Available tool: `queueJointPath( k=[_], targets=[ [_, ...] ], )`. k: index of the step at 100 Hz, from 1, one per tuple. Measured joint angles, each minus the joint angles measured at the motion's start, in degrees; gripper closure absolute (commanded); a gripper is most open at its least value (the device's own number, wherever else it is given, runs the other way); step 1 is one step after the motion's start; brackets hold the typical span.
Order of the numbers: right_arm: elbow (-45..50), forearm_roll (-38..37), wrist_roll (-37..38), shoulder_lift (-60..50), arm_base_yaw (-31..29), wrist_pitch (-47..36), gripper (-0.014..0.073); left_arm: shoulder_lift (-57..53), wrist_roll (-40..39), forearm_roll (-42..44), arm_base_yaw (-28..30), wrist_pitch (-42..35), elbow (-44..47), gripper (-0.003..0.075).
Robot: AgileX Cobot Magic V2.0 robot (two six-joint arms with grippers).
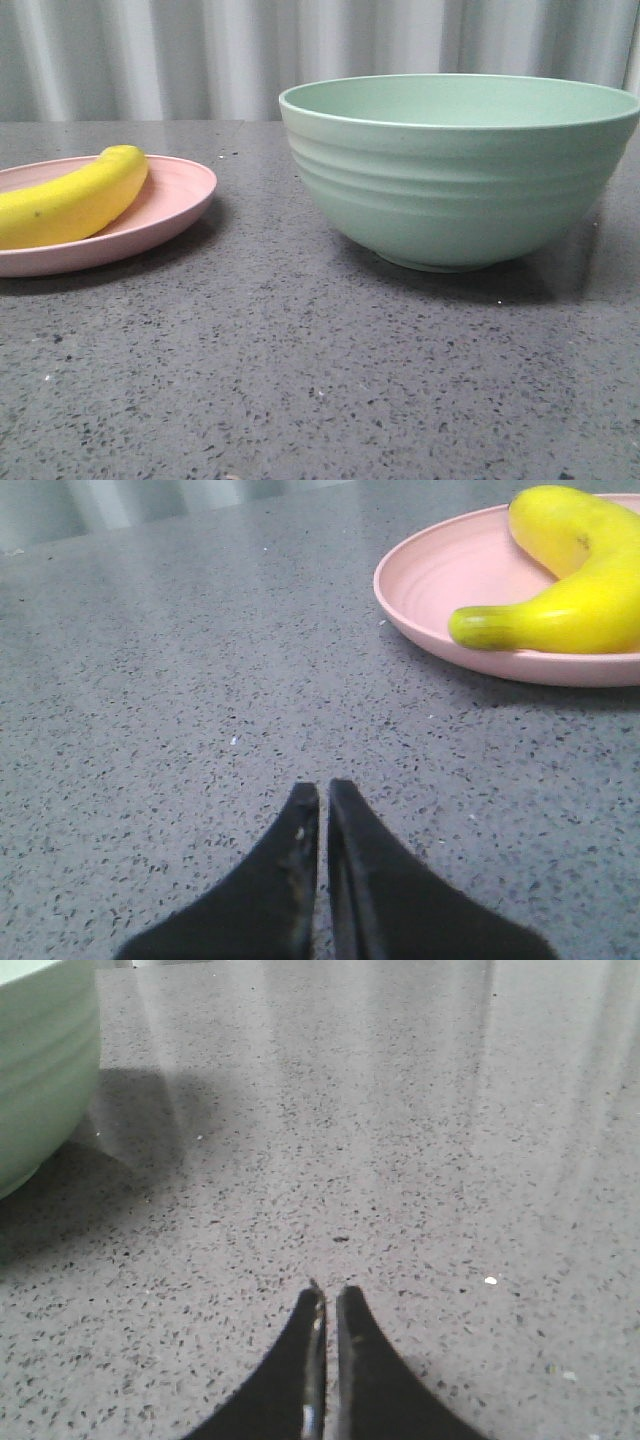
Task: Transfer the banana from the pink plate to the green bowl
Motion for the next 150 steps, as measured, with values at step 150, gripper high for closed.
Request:
queueJointPath(
  k=[150],
  targets=[
    [0.00,0.00,0.00,0.00,0.00,0.00,0.0657,0.00,0.00,0.00,0.00,-1.87,0.05,0.0741]
  ],
)
